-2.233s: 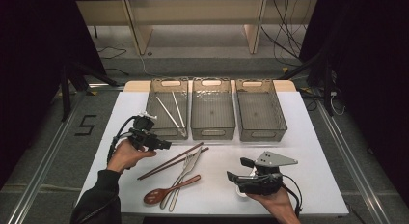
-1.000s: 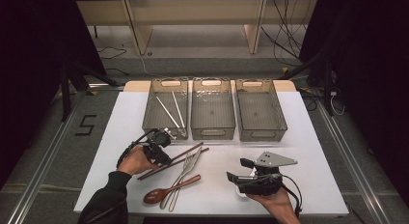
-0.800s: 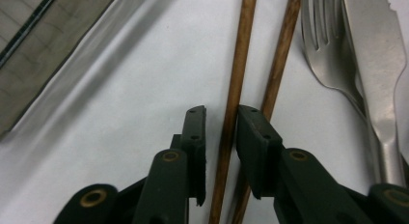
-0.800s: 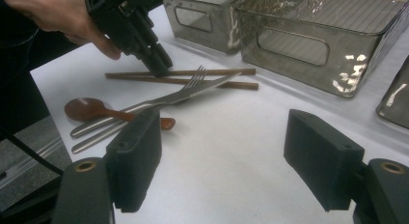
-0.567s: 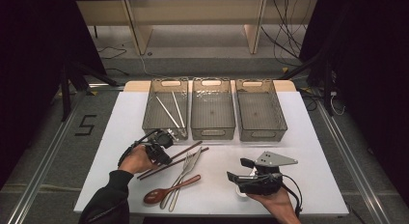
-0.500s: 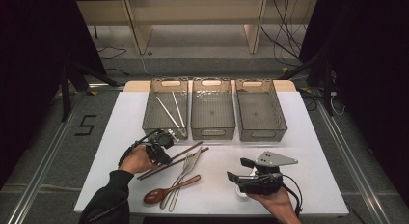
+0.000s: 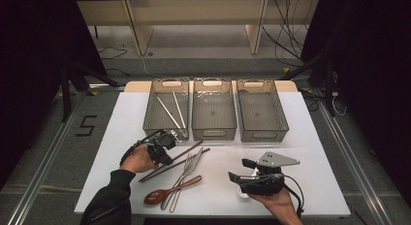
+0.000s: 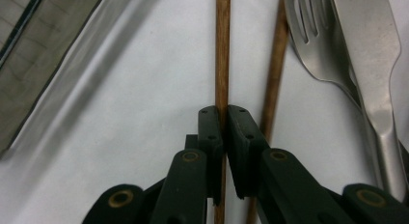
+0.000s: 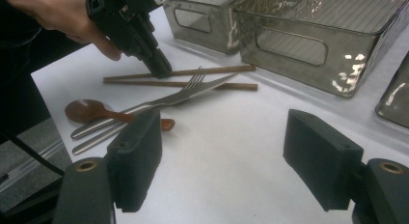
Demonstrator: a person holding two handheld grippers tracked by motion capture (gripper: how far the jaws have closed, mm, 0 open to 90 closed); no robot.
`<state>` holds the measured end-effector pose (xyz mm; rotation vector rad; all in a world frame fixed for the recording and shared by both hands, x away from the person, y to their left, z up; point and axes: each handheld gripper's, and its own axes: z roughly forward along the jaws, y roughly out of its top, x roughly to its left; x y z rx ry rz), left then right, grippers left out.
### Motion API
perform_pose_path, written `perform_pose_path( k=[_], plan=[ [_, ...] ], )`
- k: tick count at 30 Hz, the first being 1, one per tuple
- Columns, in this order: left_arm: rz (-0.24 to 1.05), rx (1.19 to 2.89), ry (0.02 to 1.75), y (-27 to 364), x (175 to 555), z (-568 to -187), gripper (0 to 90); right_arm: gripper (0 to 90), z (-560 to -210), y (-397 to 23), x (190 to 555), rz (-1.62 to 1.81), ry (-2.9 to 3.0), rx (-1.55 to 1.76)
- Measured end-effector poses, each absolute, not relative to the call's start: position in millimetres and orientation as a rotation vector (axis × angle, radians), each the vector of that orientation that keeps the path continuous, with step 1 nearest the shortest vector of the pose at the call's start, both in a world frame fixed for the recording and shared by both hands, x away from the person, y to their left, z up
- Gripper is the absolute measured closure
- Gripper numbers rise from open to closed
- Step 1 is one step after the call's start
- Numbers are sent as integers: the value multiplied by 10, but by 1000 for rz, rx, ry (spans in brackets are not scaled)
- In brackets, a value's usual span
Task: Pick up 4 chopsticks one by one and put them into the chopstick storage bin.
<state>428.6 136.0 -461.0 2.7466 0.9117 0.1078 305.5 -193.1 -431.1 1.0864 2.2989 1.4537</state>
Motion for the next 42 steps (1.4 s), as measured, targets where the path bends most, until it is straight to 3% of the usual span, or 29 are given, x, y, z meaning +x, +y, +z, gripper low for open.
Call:
perform_pose_path(
  k=[28,42],
  plan=[
    [174,2724,784,1363,4165,-4360,842,307,-4309,-1939,3057,1449,2301,1087],
    [187,2516,790,1487,4125,-4012,843,306,-4306,-1948,3054,1455,2294,1092]
  ],
)
